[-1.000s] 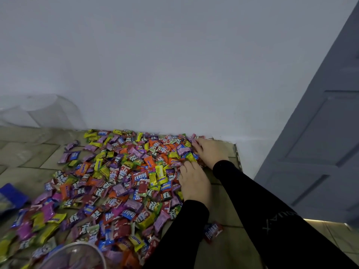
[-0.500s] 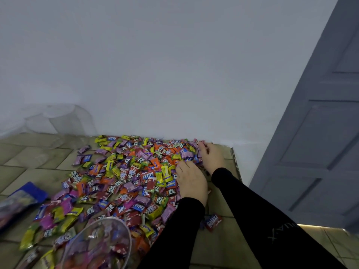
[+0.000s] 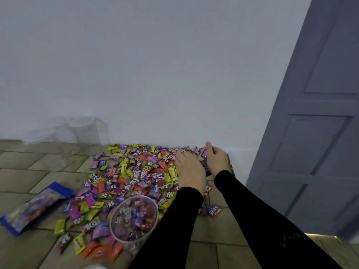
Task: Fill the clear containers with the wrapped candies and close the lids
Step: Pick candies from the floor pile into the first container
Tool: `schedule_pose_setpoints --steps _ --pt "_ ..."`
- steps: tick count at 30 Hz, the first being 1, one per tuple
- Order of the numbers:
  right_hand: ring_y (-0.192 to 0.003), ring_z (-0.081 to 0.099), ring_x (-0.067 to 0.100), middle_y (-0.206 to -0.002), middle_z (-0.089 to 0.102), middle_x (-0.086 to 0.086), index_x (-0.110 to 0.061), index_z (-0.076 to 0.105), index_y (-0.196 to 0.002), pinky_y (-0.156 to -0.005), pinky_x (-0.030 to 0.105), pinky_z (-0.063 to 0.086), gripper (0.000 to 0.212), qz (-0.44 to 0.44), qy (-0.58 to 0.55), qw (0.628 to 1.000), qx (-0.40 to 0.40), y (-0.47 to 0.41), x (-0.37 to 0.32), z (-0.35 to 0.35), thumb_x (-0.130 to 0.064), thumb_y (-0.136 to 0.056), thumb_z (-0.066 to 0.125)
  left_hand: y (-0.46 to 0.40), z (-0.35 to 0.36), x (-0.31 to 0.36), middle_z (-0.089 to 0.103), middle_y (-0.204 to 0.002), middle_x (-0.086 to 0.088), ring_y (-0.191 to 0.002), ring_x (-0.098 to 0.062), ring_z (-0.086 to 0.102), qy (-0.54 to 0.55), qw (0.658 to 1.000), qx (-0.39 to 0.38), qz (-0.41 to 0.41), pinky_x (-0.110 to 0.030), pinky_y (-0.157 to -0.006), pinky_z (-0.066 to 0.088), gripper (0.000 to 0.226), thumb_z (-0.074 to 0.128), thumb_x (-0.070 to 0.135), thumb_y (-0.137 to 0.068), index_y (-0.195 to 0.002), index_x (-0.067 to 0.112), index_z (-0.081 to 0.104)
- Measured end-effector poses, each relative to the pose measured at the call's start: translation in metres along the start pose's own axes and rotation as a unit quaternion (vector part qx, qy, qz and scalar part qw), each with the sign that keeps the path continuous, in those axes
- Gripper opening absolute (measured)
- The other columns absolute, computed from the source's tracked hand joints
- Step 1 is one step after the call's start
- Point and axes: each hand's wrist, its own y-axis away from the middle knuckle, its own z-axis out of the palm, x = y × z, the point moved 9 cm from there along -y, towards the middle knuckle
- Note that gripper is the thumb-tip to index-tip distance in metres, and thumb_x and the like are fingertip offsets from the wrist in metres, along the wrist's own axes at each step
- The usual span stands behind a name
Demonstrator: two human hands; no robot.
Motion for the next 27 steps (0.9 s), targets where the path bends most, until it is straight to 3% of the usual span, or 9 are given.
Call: schedule_pose_setpoints --steps 3,5,7,10,12,16,20,24,27 --pt "-0.062 0.048 0.027 -0.068 0.046 0.024 0.01 0.053 -0.077 -0.058 0.031 0.035 0.064 0.001 -0.043 0.999 0.023 0.013 -0.015 -0.007 -0.051 -0.096 0.045 0.003 -0.022 0.002 0.043 -0.107 -0.016 -0.102 -0.03 0.042 -0.051 0.998 0.022 0.036 -0.037 -0.088 0.034 0.029 0.024 -0.003 -0.093 -0.112 -0.001 0.046" --pt "-0.062 0.052 0.03 -0.068 0.051 0.016 0.01 0.056 -0.081 -0.061 0.035 0.042 0.069 0.003 -0.08 0.996 0.031 0.022 -0.025 -0.008 -0.057 -0.091 0.045 0.005 -0.037 -0.004 0.042 -0.101 -0.013 -0.097 -0.027 0.042 -0.049 0.997 0.047 0.046 -0.035 -0.081 0.031 0.026 0.024 -0.002 -0.094 -0.105 0.002 0.047" --pt "-0.064 0.049 0.022 -0.071 0.053 0.01 0.01 0.058 -0.084 -0.064 0.032 0.041 0.067 0.005 -0.11 0.993 0.029 0.031 -0.035 -0.008 -0.055 -0.093 0.046 0.009 -0.052 -0.011 0.041 -0.1 -0.012 -0.097 -0.026 0.041 -0.05 0.995 0.062 0.053 -0.034 -0.077 0.026 0.026 0.024 -0.003 -0.094 -0.104 0.004 0.046" --pt "-0.067 0.05 0.02 -0.074 0.058 0.016 0.009 0.061 -0.084 -0.067 0.031 0.043 0.063 -0.01 -0.142 0.989 0.028 0.045 -0.053 -0.006 -0.052 -0.095 0.046 0.018 -0.071 -0.026 0.039 -0.102 -0.011 -0.097 -0.025 0.038 0.034 0.995 0.072 0.062 -0.032 -0.077 0.022 0.022 0.026 -0.002 -0.097 -0.103 0.008 0.046" --pt "-0.069 0.052 0.02 -0.076 0.063 0.012 0.004 0.064 -0.078 -0.069 0.033 0.045 0.059 -0.018 -0.155 0.987 0.029 0.057 -0.064 -0.003 -0.049 -0.096 0.046 0.023 -0.083 -0.049 0.04 -0.107 -0.013 -0.093 -0.021 0.034 0.156 0.984 0.081 0.025 -0.03 -0.074 0.023 0.018 0.028 0.002 -0.102 -0.103 0.006 0.045" --pt "-0.072 0.056 0.017 -0.073 0.065 -0.005 -0.012 0.062 -0.062 -0.072 0.03 0.044 0.05 -0.03 -0.181 0.982 0.034 0.082 -0.083 0.004 -0.042 -0.098 0.047 0.041 -0.1 -0.09 0.042 -0.126 -0.021 -0.076 -0.009 0.03 0.378 0.923 0.067 -0.042 -0.022 -0.068 0.033 0.028 0.04 -0.003 -0.094 -0.122 0.001 0.044" --pt "-0.068 0.054 0.01 -0.072 0.063 -0.008 -0.013 0.057 -0.059 -0.061 0.013 0.042 0.049 -0.044 -0.201 0.978 0.024 0.105 -0.096 0.015 -0.036 -0.1 0.045 0.057 -0.103 -0.12 0.043 -0.125 -0.02 -0.096 -0.019 0.034 0.403 0.911 0.066 -0.063 -0.031 -0.088 0.037 0.025 0.04 0.004 -0.099 -0.123 0.001 0.044" --pt "-0.075 0.056 0.013 -0.078 0.066 -0.008 -0.015 0.059 -0.06 -0.069 0.022 0.043 0.049 -0.045 -0.22 0.974 0.017 0.127 -0.101 0.03 -0.039 -0.1 0.044 0.068 -0.096 -0.14 0.042 -0.106 -0.009 -0.086 -0.017 0.039 0.433 0.898 0.04 -0.066 -0.02 -0.067 0.025 0.026 0.033 0.02 -0.105 -0.113 -0.001 0.046" --pt "-0.074 0.049 0.017 -0.077 0.058 0.01 -0.02 0.061 -0.061 -0.066 0.029 0.04 0.049 -0.037 -0.228 0.973 0.015 0.141 -0.099 0.04 -0.045 -0.099 0.043 0.08 -0.096 -0.154 0.039 -0.091 -0.003 -0.075 -0.013 0.035 0.45 0.889 0.05 -0.064 -0.022 -0.062 0.021 0.023 0.035 0.024 -0.105 -0.098 0.004 0.043"
